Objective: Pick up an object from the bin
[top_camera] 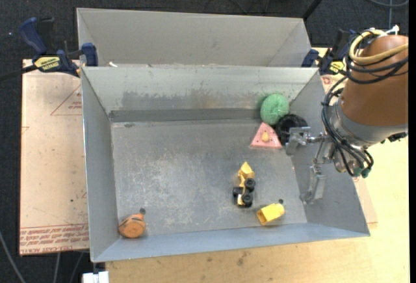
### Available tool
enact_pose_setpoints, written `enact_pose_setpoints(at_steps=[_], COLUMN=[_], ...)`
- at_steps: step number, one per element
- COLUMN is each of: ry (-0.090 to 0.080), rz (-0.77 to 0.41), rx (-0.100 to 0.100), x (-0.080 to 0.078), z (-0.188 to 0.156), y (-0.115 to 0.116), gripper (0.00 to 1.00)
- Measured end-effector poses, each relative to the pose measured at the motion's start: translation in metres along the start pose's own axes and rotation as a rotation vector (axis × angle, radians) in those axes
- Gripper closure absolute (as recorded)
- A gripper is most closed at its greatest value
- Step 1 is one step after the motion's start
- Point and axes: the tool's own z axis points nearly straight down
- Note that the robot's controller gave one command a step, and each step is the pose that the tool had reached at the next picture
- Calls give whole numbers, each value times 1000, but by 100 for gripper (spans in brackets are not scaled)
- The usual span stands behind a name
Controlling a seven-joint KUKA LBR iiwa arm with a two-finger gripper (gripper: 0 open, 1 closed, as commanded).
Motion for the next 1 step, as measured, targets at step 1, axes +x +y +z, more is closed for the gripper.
enact_pose_setpoints(at_steps=[1], ry=[-8], rz=[-3], rx=[1], x=[-1], z=[-4], y=[0], gripper=[0])
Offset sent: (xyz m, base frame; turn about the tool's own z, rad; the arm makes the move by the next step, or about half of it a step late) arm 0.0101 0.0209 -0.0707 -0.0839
